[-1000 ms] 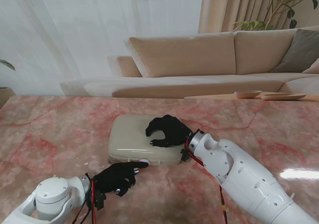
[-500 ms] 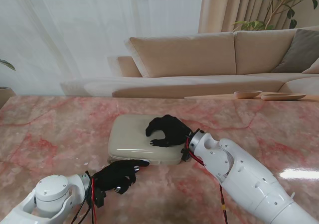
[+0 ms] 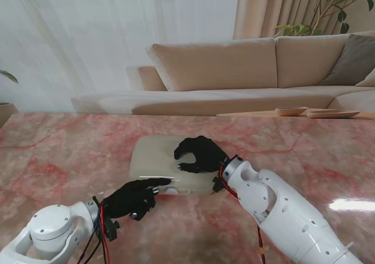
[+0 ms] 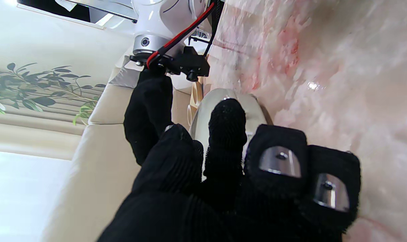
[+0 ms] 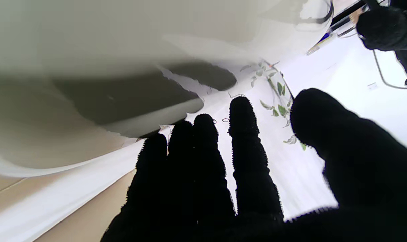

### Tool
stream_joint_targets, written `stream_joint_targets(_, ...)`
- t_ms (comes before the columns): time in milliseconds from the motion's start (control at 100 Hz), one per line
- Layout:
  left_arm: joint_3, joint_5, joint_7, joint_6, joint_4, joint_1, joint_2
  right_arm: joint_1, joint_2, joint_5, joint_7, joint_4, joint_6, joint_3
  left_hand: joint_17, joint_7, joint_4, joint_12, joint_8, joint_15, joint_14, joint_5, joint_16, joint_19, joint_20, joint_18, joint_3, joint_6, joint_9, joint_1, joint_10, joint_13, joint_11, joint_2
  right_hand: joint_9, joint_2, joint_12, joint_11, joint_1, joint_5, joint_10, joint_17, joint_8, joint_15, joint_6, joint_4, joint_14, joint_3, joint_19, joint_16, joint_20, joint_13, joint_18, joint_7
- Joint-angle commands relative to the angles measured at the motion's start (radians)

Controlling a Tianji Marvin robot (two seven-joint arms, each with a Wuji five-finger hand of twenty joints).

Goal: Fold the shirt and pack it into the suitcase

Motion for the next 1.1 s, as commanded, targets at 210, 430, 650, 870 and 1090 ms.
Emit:
stream_joint_targets(210, -0.068, 0.054, 0.061, -0.014, -0.094, 0.049, 0.002, -0.07, -0.013, 0.018, -0.044, -0.096, 0.135, 0.071, -0.001, 0.009, 0.016, 0.01, 0.012, 0.039, 0.013, 0.009, 0.002, 0.199, 0.003, -0.057, -0.027, 0.004, 0.016, -0.042, 0.01, 0.012, -0.024, -0.012, 0.008, -0.008, 0.008, -0.003, -0.051, 0.007, 0.04, 0.058, -0.001, 0.053, -0.005, -0.043, 0.092, 0.012, 0.119, 0.024, 0.032, 0.061, 0.15, 0.001)
stream_joint_targets(430, -0.103, 0.081, 0.157, -0.022, -0.142, 0.071, -0.014, -0.096, -0.027, 0.062, -0.072, -0.146, 0.207, 0.112, -0.088, 0.033, 0.016, 0.0, 0.028, -0.044, 0.068, 0.023, 0.039, 0.108, 0.087, -0.011, -0.022, 0.023, -0.011, -0.05, 0.037, -0.046, -0.096, -0.011, 0.009, -0.01, 0.007, -0.005, -0.049, 0.009, 0.038, 0.06, -0.001, 0.052, -0.007, -0.044, 0.089, 0.012, 0.12, 0.023, 0.032, 0.066, 0.15, 0.0)
stream_joint_targets(650, -0.123, 0.123, 0.297, -0.041, -0.175, 0.084, -0.04, -0.136, -0.029, 0.047, -0.096, -0.189, 0.252, 0.168, -0.227, 0.054, 0.015, -0.036, 0.04, -0.17, 0.129, 0.036, 0.061, -0.039, 0.189, 0.048, -0.025, 0.046, -0.067, -0.075, 0.095, -0.146, -0.221, -0.016, 0.01, -0.004, 0.004, -0.012, -0.045, 0.006, 0.039, 0.06, -0.002, 0.046, -0.006, -0.045, 0.09, 0.0, 0.121, 0.02, 0.031, 0.069, 0.15, -0.005)
stream_joint_targets(870, -0.128, 0.243, 0.427, -0.074, -0.196, 0.086, -0.058, -0.179, -0.031, 0.041, -0.118, -0.226, 0.299, 0.236, -0.508, 0.056, 0.01, -0.129, 0.073, -0.488, 0.18, 0.044, 0.03, -0.334, 0.216, 0.104, -0.029, 0.058, -0.184, -0.129, 0.113, -0.359, -0.441, -0.015, 0.01, 0.007, 0.001, -0.024, -0.038, 0.005, 0.047, 0.06, -0.005, 0.036, 0.004, -0.043, 0.096, -0.023, 0.119, 0.019, 0.029, 0.07, 0.155, -0.017)
stream_joint_targets(1090, -0.113, 0.339, 0.535, -0.097, -0.183, 0.07, -0.074, -0.216, -0.037, 0.074, -0.132, -0.241, 0.334, 0.293, -0.767, 0.047, 0.002, -0.244, 0.117, -0.852, 0.172, 0.075, -0.137, -0.639, -0.035, 0.135, -0.035, 0.057, -0.303, -0.181, 0.131, -0.567, -0.637, -0.012, 0.014, 0.014, -0.001, -0.039, -0.033, 0.007, 0.058, 0.058, -0.008, 0.028, 0.015, -0.04, 0.11, -0.046, 0.114, 0.021, 0.028, 0.072, 0.165, -0.038)
